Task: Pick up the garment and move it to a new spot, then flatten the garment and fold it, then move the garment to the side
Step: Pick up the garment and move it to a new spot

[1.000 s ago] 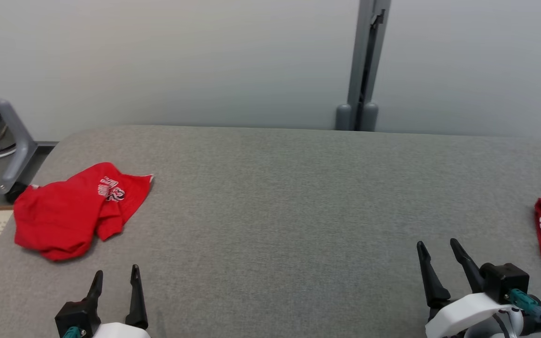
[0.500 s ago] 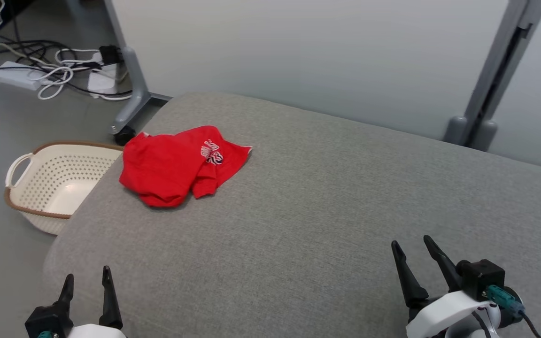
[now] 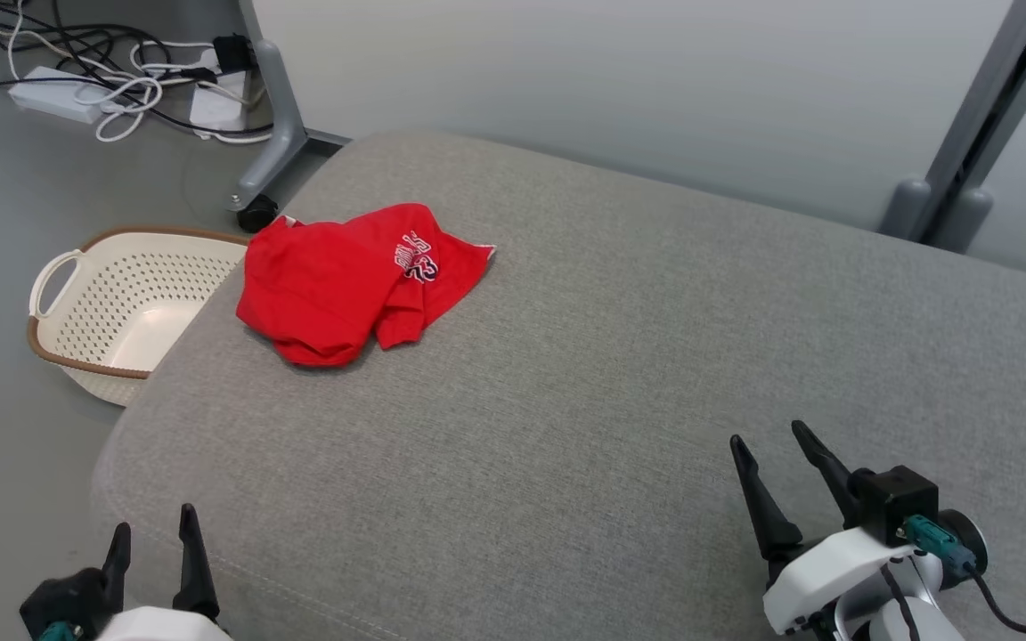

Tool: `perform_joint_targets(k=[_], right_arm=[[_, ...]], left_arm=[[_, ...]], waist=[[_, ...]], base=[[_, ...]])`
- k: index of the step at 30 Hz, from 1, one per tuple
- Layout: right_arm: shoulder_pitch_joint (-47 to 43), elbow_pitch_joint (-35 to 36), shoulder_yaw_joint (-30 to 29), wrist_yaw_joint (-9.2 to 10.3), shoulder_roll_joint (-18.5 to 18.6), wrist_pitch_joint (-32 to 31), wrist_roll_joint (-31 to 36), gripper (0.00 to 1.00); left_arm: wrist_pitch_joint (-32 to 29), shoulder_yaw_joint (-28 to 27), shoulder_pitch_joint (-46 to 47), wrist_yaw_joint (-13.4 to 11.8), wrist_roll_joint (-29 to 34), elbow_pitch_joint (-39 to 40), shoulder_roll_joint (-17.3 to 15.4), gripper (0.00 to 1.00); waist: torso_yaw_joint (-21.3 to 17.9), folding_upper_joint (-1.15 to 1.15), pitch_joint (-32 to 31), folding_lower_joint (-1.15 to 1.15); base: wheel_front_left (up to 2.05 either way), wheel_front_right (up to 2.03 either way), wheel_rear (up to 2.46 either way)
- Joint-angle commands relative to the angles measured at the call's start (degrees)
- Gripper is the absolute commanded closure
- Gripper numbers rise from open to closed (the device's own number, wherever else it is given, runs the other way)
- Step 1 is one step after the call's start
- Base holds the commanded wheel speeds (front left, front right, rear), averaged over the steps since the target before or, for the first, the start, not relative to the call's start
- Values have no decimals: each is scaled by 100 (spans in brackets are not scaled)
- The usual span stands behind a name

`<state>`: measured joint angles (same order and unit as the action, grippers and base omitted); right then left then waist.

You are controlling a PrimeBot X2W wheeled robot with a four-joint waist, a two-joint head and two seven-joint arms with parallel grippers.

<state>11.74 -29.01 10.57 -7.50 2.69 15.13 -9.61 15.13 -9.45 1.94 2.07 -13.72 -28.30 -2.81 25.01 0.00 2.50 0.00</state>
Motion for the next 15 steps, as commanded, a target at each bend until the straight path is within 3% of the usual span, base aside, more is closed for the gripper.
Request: perform_joint_targets(k=[1, 8, 15], right_arm=[[90, -8, -43, 2, 48, 0, 117, 0], [433, 185, -199, 2, 44, 0, 415, 0], [794, 527, -200, 2, 43, 1, 653, 0]], left_arm=[[0, -44, 207, 59, -6, -65, -24, 0], [0, -205, 1244, 356, 47, -757, -153, 0], [-1, -193, 2402, 496, 90, -1536, -715, 0]], waist=[[-200, 0, 239, 0], [-660, 0, 959, 0], [-1147, 0, 1577, 0]], base=[[0, 0, 0], [0, 0, 0], [0, 0, 0]])
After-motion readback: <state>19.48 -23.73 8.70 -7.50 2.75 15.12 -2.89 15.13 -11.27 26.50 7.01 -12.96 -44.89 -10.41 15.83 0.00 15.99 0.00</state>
